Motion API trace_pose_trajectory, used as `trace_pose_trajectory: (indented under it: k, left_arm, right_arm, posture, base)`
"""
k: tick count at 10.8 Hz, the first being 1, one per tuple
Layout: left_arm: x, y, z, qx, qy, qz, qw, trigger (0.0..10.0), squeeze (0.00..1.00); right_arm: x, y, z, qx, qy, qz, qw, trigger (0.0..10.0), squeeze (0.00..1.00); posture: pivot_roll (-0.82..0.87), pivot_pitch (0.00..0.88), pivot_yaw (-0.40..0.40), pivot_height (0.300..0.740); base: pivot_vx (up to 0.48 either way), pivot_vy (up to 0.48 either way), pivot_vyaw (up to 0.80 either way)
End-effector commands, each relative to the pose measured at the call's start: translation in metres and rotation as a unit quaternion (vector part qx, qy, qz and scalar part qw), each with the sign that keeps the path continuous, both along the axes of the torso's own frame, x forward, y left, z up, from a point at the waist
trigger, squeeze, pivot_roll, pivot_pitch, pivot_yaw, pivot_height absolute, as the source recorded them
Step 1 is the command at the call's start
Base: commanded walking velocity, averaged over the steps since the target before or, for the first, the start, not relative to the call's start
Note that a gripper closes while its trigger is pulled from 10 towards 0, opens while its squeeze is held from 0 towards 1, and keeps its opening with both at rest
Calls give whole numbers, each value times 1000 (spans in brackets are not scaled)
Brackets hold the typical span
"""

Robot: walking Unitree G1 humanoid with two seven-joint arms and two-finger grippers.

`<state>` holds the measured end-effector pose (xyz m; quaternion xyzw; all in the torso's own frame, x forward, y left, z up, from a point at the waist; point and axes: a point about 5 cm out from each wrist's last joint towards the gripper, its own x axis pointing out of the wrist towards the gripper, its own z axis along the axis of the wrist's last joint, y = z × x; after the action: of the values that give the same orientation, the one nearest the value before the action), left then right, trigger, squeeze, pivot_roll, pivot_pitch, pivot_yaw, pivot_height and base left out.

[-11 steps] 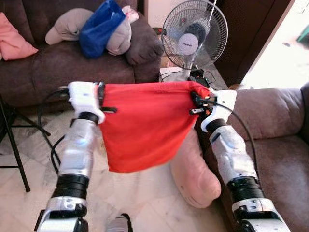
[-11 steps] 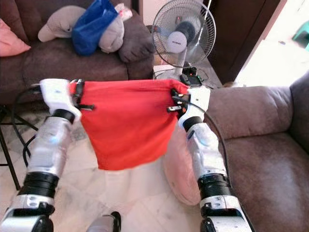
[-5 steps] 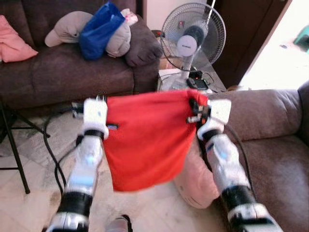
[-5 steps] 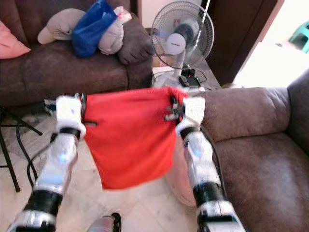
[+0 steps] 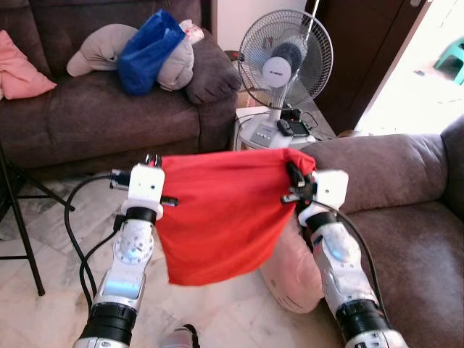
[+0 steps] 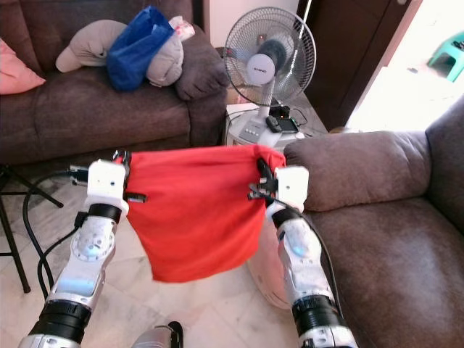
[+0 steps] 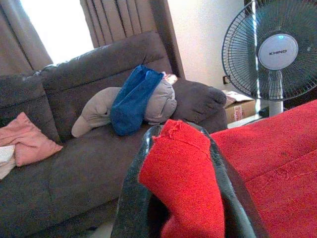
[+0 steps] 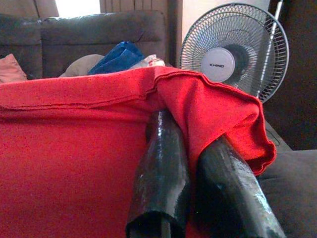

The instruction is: Move the pillow to the sofa from floor

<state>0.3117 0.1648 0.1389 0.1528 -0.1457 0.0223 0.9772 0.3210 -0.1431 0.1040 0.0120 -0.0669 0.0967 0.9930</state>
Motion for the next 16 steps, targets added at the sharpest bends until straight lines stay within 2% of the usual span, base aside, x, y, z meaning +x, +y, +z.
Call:
trace_pose_trajectory:
  k: [1,3,6,9,11,14,16]
  left_arm:
    - [-1,27,9,-9,-26,65,997,10000,0]
    - [2,22,6,-5,-20,57,998,10000,0]
    - [6,12,-2,-2,-8,38,999,10000,0]
    - [8,12,-7,-4,1,40,999,10000,0]
    - [14,11,-5,-11,5,30,999,10000,0]
    - [11,9,-12,-11,13,29,999,10000,0]
    - [10,3,-10,-16,3,25,1000,10000,0]
  right_arm:
    - [0,-40,17,9,-47,-87,995,10000,0]
    - [1,-44,15,8,-43,-95,995,10000,0]
    - [3,-36,16,14,-45,-91,995,10000,0]
    - [0,-34,12,15,-41,-88,995,10000,0]
    - [0,-37,13,16,-44,-101,994,10000,0]
    - [-8,-33,6,17,-35,-86,996,10000,0]
    - [-7,-37,10,9,-40,-85,996,10000,0]
  posture:
    - [82,0,-44,740]
    - [64,0,-43,740]
    - [58,0,-53,740]
    - [57,0,-46,740]
    - [45,0,-27,740]
    - [11,0,-31,740]
    - [20,0,-41,740]
  base:
    - [0,0,0]
    - [0,0,0]
    - [0,0,0]
    - [0,0,0]
    - [0,0,0]
    - [0,0,0]
    - [0,0,0]
